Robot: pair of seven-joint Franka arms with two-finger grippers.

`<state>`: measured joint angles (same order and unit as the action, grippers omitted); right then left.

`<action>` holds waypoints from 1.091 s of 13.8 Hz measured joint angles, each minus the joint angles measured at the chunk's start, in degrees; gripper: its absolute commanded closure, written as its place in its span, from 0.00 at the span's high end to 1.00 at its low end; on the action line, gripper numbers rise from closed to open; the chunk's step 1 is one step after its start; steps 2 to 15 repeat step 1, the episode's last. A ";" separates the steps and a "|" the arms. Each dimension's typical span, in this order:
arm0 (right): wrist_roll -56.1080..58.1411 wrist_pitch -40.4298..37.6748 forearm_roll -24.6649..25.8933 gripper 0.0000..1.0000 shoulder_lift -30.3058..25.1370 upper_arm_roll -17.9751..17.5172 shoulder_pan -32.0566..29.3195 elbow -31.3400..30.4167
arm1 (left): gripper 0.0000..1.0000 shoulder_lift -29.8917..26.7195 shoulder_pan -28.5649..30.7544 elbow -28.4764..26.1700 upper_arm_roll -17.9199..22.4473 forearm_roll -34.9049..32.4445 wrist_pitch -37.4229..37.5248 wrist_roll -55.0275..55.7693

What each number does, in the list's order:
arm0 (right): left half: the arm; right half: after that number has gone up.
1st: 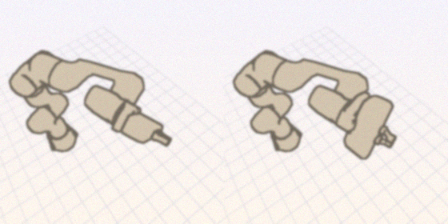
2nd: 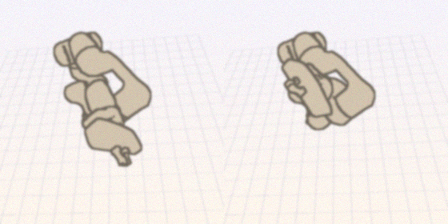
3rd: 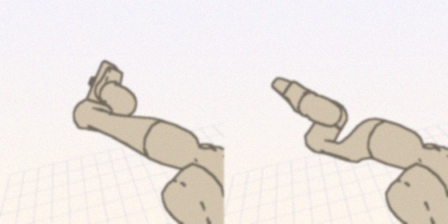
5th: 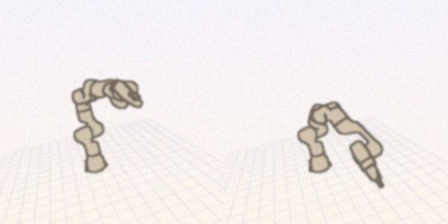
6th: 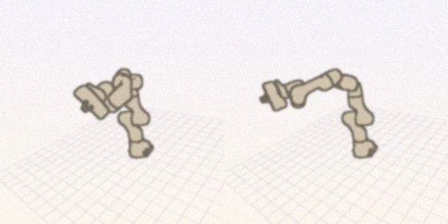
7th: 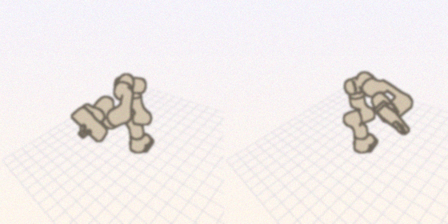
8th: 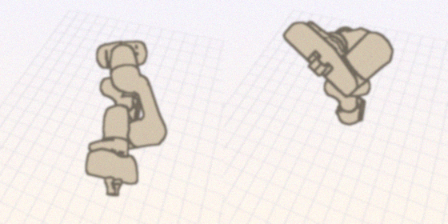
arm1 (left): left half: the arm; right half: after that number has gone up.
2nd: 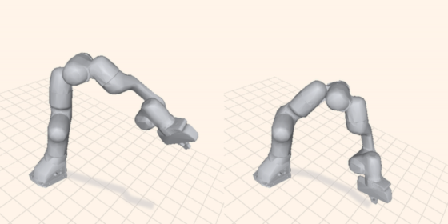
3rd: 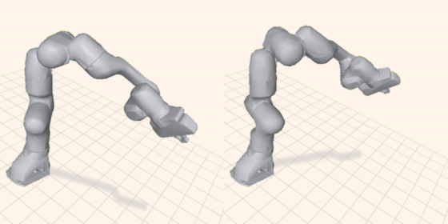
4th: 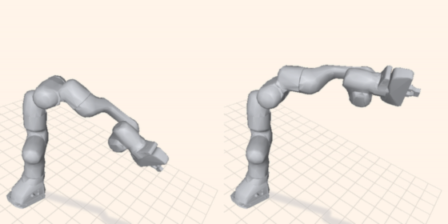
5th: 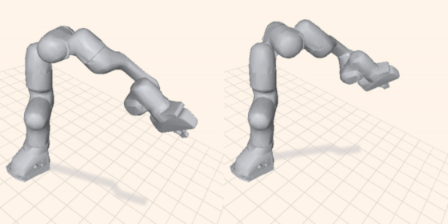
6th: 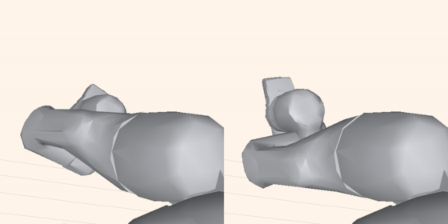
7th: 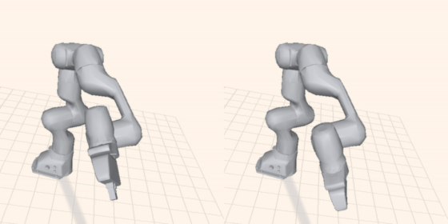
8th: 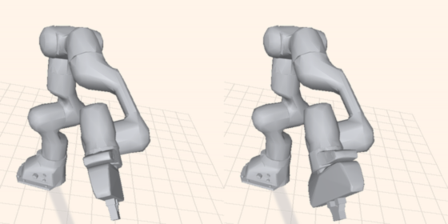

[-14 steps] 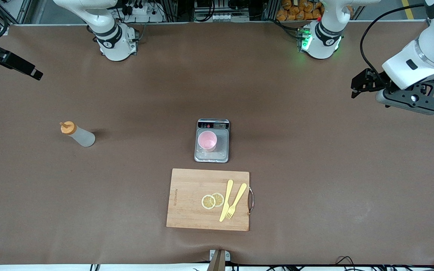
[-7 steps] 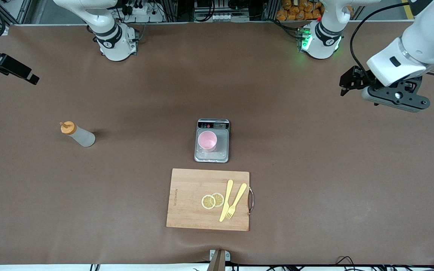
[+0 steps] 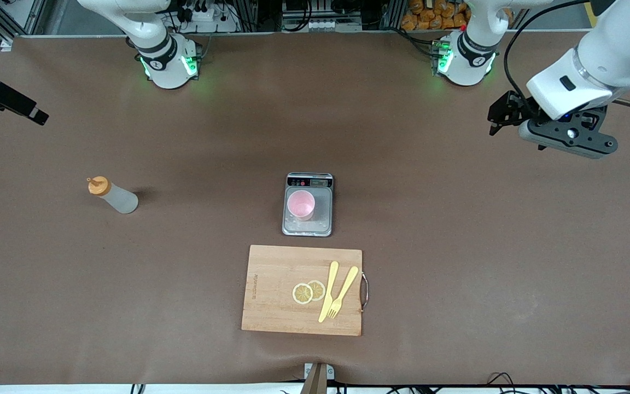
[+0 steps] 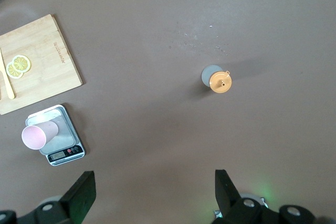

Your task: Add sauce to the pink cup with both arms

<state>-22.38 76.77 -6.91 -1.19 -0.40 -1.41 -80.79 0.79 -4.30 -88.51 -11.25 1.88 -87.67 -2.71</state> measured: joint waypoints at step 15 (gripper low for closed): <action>0.06 0.00 0.00 1.00 0.01 -0.04 0.03 0.00 | 1.00 -0.17 0.28 0.00 0.23 -0.23 0.45 0.22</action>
